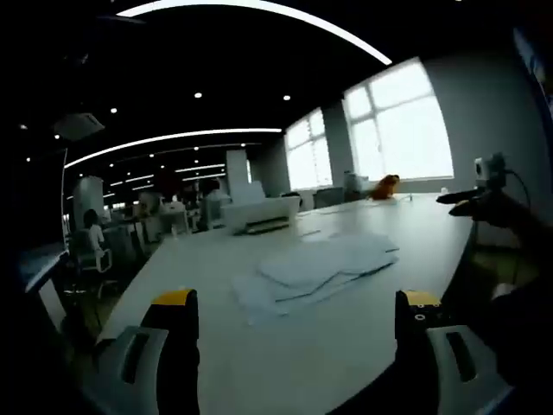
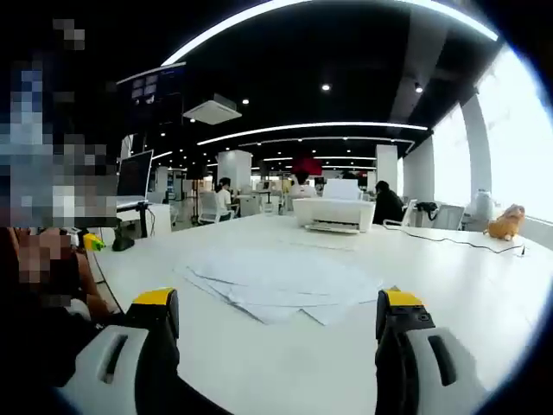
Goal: Organize the stack of printing papers by aligning and flattening the scattered papers on the table
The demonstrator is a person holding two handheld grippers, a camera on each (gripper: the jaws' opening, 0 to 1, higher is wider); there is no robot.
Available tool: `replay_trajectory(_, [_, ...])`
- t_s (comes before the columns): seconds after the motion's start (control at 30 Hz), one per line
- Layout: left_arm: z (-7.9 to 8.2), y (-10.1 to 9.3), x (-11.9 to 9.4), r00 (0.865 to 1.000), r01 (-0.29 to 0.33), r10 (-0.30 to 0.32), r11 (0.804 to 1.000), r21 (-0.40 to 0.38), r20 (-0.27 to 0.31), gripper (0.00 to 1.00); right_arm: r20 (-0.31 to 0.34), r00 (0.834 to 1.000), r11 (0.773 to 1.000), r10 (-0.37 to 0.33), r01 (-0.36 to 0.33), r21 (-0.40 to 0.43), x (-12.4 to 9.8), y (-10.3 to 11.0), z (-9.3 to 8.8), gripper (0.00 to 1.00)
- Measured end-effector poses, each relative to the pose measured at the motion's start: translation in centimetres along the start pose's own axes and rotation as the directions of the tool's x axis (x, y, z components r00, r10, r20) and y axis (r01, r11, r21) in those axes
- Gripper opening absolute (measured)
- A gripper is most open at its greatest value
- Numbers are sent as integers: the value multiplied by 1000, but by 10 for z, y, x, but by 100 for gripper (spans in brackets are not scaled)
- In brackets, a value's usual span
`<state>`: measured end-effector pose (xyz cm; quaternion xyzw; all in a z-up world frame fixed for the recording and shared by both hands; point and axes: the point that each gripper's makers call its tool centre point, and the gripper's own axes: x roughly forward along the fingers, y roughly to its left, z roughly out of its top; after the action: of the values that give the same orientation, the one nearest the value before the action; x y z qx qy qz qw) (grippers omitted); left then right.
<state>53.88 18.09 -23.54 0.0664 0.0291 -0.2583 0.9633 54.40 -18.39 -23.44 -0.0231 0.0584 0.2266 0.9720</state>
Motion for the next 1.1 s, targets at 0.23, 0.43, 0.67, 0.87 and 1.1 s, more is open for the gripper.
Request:
replay_trajectory(0.23, [-1,0,0,1000,1,-1,1000,3,-3,96,-10,1000,1000,4,-4,2,2,1,-4,90])
replay_trajectory(0.43, [-2,-2,0,1000,7,-7,1000,4,-6,96,-17,1000,1000,3,-3,3,3,0,-7,90])
replay_trajectory(0.67, [-3,-6,2,1000,16,-16,1000,6,-8,96,-18,1000,1000,7,-7,5,5,0,-7,90])
replay_trajectory(0.87, [-2,-8,2,1000,22,-22,1000,8,-8,96,-15,1000,1000,10,-9,7,10,1,-5,90])
replay_trajectory(1.1, [-2,-8,2,1000,24,-24,1000,9,-8,96,-19,1000,1000,17,-17,7,18,2,-4,90])
